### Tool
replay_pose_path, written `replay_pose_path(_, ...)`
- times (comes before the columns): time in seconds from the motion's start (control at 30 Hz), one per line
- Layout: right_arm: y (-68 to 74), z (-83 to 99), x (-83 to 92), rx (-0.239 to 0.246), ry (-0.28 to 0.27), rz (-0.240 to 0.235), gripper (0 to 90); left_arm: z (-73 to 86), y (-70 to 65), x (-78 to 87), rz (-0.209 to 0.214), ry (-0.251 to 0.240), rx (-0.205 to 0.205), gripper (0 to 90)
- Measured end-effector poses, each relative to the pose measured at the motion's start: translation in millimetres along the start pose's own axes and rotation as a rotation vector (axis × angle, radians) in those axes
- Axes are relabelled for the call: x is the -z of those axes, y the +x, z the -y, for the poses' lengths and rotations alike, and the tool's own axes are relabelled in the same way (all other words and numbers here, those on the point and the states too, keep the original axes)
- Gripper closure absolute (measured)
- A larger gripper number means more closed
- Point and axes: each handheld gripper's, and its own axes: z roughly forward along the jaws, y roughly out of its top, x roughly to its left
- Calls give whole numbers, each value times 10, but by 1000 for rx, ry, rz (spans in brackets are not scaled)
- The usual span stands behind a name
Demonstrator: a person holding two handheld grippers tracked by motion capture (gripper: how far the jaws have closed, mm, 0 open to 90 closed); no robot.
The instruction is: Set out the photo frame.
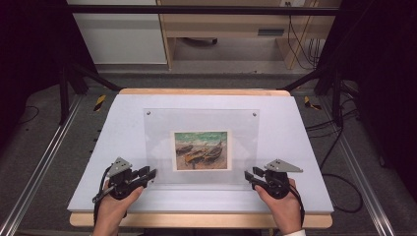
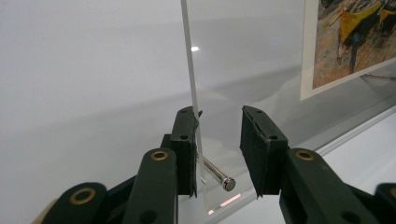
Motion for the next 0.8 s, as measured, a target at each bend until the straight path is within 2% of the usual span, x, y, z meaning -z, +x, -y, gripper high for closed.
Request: replay_pose_path(0.8, 66, 82, 47, 22, 35, 12, 602, 70, -55, 48, 6, 44, -20, 651)
